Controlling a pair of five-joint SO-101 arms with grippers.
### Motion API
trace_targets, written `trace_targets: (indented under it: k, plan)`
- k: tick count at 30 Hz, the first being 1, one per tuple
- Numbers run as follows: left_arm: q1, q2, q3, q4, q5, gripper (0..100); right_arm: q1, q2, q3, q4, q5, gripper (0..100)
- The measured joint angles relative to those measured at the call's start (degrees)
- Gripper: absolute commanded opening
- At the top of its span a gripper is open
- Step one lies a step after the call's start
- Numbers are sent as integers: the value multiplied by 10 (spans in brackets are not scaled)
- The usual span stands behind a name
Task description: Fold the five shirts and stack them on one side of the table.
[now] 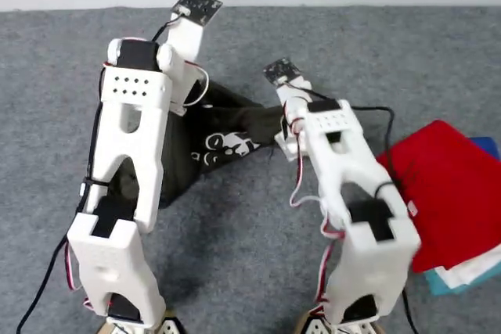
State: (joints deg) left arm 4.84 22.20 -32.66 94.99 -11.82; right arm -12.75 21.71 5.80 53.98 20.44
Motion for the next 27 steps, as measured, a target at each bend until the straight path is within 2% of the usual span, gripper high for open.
trace_targets:
  k: [4, 7, 14, 20, 27]
  plan:
    - [0, 0, 4, 0, 0, 12, -4, 81, -81, 0, -1, 146]
    - [0, 0, 4, 0, 0, 12, -2, 117, -127, 1, -1, 12]
    - [0, 0, 4, 0, 0, 12, 12, 149, -193, 58, 55, 10]
    - [0, 0, 4, 0, 0, 12, 12, 93, -229, 172, 63, 10]
    - [0, 0, 4, 0, 0, 12, 8, -97, -238, 254, 63, 10]
